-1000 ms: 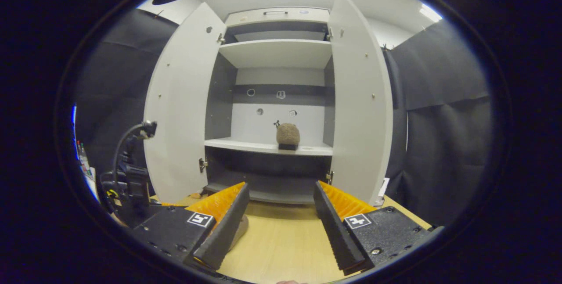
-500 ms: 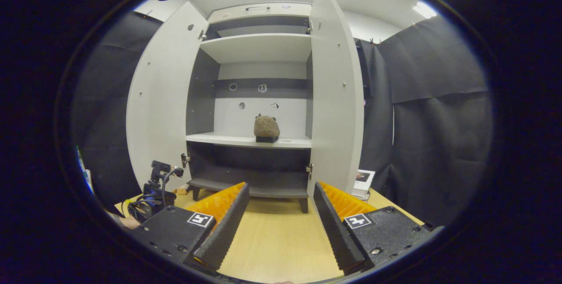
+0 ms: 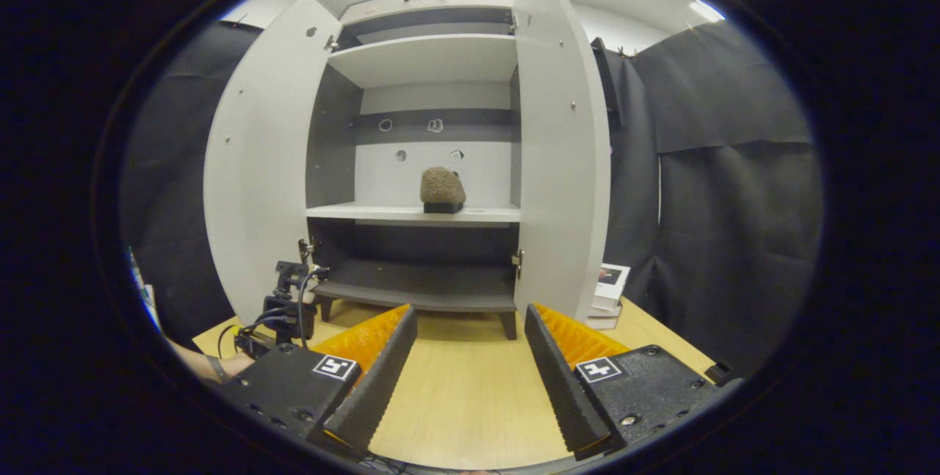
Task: Grab one shoe with the right hand and put it into the shoe cabinet, grab the other shoe with the left hand and put it into the shoe cabinet; then close the right door with the right hand and the left door with the left hand.
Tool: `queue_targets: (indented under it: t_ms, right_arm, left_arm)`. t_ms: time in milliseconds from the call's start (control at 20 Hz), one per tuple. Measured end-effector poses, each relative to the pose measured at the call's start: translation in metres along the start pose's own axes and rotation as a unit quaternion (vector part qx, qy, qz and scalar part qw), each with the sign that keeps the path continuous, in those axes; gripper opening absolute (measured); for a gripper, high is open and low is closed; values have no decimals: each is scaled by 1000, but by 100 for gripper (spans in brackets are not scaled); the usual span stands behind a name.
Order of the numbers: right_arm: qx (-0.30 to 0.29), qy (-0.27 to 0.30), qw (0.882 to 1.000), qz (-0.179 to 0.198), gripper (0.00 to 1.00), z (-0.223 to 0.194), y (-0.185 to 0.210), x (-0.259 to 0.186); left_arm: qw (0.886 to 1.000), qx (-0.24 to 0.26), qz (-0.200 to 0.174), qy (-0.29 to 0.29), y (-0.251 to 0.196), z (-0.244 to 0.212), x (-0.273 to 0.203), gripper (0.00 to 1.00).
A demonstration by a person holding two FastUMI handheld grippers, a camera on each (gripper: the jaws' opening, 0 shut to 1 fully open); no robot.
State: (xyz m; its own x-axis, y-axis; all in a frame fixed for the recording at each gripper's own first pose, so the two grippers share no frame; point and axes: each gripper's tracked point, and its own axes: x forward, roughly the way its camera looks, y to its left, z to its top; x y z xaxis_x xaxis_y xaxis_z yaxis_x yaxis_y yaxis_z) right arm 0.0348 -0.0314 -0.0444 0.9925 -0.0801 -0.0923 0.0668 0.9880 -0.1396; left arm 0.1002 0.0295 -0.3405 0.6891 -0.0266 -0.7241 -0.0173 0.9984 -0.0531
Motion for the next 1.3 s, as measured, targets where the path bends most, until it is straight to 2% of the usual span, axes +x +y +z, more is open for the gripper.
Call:
queue_targets:
  t_ms: [50,100,150,250,350,450,600,750,850,950,1150,1300]
  right_arm:
    - [-1,1,1000,0,94,0,-1,1]
    - [-2,1,1000,-1,94,0,-1,2]
    - [-3,2,1000,-1,94,-1,-1,2]
    - [-3,3,1000,1,94,-2,1,2]
    - [-5,5,1000,6,94,-3,4,1]
    - [-9,5,1000,8,94,-3,6,0]
    - [-14,5,1000,8,94,-6,8,2]
    - [-1,6,1000,18,94,-7,17,2]
    - [2,0,1000,27,94,-4,22,1]
    - [-3,-9,999,32,94,1,26,0]
    - [-19,-27,999,34,94,12,27,-7]
    - [-13,-28,999,34,94,14,27,-14]
  left_arm:
    - [1000,0,-5,-7,-4,2,-1,65]
    - [1000,2,6,-17,-2,6,-1,30]
    - [1000,3,4,-17,-4,4,0,18]
    - [1000,-5,18,-19,1,4,-1,15]
    - [999,-24,12,-28,0,9,-6,1]
    - [998,-31,4,-53,-1,23,-23,0]
    - [993,-32,13,-112,-8,62,-78,0]
    - [986,-51,10,-157,-24,109,-131,0]
    - [978,-36,5,-204,-35,154,-156,0]
    - [971,-27,7,-235,-41,203,-171,0]
    - [955,-32,-22,-295,-52,307,-186,0]
    - [951,-13,-12,-308,-57,373,-176,0]
